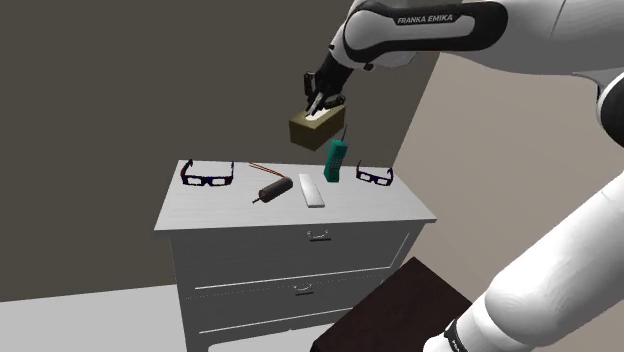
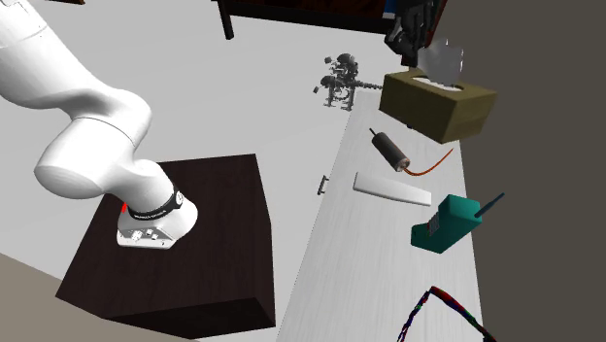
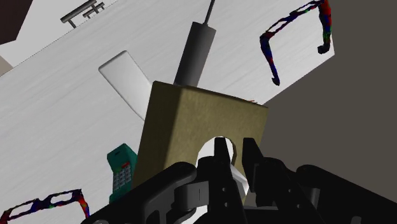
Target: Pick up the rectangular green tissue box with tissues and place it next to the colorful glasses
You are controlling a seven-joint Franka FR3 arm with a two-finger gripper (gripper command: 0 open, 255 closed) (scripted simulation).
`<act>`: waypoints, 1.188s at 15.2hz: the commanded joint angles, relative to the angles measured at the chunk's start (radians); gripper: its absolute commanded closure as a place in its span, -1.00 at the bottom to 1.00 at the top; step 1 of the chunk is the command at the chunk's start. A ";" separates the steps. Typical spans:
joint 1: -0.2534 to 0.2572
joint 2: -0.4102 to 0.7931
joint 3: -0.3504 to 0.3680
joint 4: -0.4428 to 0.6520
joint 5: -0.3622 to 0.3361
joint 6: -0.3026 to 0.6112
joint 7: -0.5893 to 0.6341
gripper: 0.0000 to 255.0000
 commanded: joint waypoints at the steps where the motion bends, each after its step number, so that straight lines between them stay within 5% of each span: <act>1: 0.015 0.063 0.025 0.074 -0.032 -0.010 0.054 1.00; 8: 0.102 0.288 0.080 0.355 -0.163 -0.074 0.225 1.00; 14: 0.218 0.529 0.088 0.698 -0.270 -0.191 0.330 1.00; 18: 0.212 0.515 0.086 0.623 -0.268 -0.130 0.335 1.00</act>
